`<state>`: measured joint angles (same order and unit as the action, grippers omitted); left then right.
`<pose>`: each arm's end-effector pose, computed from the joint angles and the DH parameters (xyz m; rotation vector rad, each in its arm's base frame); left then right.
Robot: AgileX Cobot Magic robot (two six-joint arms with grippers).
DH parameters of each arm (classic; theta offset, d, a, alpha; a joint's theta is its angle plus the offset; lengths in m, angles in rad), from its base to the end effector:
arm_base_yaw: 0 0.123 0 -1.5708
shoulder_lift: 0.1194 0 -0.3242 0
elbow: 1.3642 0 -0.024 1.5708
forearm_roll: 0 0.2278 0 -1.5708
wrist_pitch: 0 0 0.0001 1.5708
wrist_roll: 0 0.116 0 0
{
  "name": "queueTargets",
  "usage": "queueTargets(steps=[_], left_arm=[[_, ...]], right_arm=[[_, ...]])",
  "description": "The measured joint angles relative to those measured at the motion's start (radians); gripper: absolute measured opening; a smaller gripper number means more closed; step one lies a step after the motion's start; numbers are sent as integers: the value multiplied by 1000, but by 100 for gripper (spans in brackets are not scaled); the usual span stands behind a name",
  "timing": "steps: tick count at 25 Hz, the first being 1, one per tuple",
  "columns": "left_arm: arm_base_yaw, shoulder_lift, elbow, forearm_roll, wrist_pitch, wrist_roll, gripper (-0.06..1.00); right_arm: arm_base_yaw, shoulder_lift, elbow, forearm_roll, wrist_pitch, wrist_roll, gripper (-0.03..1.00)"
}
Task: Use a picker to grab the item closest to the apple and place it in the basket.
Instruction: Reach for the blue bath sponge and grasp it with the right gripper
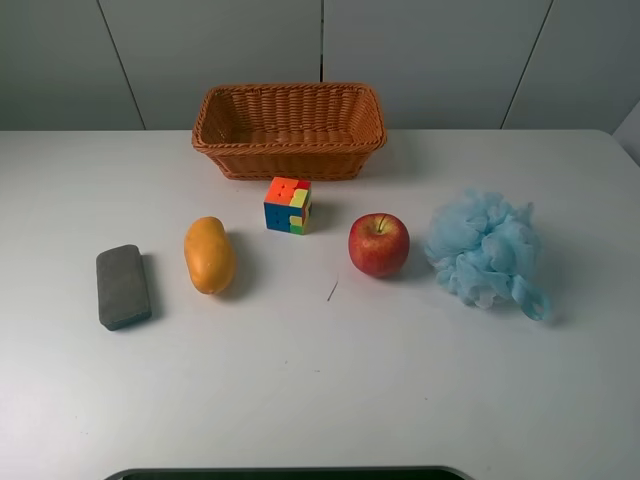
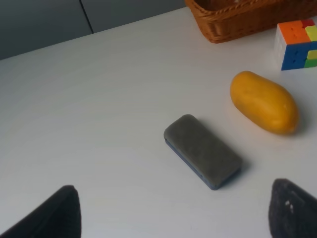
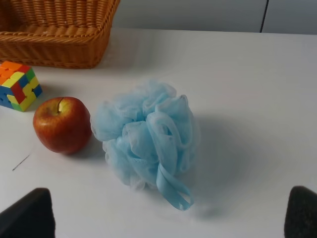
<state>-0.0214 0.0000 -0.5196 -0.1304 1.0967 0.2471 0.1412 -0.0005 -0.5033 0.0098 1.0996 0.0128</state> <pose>-0.0469 -0.0124 0.2573 0.2852 2.0338 -0.0163 -0.0446 -0.0053 0.2517 -0.1342 2.0767 0.1058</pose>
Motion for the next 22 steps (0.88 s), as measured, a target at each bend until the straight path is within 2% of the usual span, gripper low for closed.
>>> queueTargets(steps=[16, 22], left_arm=[[0, 0, 0, 0, 0, 6, 73], [0, 0, 0, 0, 0, 6, 73]], right_arm=[[0, 5, -24, -17, 18, 0, 70], [0, 238, -166, -17, 47, -7, 70]])
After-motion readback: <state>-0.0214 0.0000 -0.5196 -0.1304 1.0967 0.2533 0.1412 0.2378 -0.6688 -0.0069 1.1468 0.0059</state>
